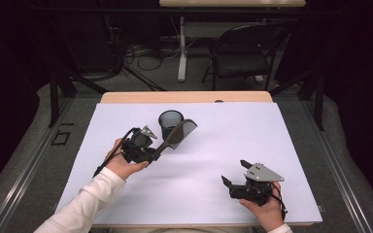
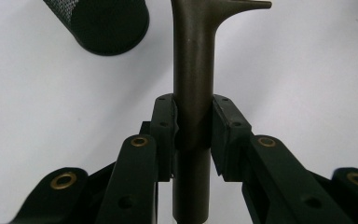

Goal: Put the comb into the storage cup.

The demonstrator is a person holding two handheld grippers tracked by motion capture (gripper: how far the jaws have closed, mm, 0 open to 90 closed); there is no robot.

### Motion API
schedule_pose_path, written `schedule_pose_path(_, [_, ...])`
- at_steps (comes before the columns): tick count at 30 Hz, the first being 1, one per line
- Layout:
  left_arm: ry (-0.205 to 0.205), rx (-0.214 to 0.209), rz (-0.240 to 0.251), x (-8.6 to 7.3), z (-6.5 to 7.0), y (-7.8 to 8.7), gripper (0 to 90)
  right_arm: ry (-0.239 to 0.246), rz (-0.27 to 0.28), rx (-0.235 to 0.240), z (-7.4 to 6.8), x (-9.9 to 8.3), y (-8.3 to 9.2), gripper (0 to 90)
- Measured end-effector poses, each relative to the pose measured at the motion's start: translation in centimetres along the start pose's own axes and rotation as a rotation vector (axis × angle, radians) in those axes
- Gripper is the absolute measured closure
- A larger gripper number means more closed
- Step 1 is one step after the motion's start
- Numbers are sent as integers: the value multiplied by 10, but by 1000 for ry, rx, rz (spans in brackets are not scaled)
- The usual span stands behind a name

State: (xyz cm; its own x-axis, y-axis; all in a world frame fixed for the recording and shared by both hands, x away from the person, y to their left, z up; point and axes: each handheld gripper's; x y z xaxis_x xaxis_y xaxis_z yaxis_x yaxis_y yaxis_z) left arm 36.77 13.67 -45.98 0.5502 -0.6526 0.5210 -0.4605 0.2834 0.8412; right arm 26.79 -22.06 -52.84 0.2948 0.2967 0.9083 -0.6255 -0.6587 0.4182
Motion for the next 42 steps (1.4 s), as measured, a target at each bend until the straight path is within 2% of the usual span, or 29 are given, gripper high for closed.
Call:
schedule_pose_path(7, [17,23,77,4,1,7,725,-5,-4,0,0,-1,-1,150])
schedule_pose_path(11, [19,23,97,5,1,9,725,-4,-8,-1,0,-1,-2,150])
schedule_pose_path(17, [39,31,172,8,4,14,725,-5,-13,-3,0,-1,-2,151])
schedule_pose_path(24, [42,45,221,10,7,16,725,-6,-16,-5,0,-1,-3,150])
schedule_pose_path(31, [69,39,274,12,8,16,725,-6,-19,-5,1,-2,-3,150])
schedule_pose_path(37, [68,50,304,13,10,17,725,-7,-18,-6,1,-2,-3,150])
schedule_pose_path(42, [90,48,347,13,11,19,725,-7,-15,-7,1,-2,-3,150])
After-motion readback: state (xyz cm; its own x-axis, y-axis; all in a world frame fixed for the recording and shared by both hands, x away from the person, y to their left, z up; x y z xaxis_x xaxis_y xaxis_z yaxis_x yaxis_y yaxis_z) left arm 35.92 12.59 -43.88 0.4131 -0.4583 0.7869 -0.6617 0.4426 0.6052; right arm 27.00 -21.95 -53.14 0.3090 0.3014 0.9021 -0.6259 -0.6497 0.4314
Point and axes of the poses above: each handheld gripper's, and its own axes: y roughly backward along the jaws, x roughly out of its top, z roughly to its right, and after that the axes turned 11 degrees about x, right-handed
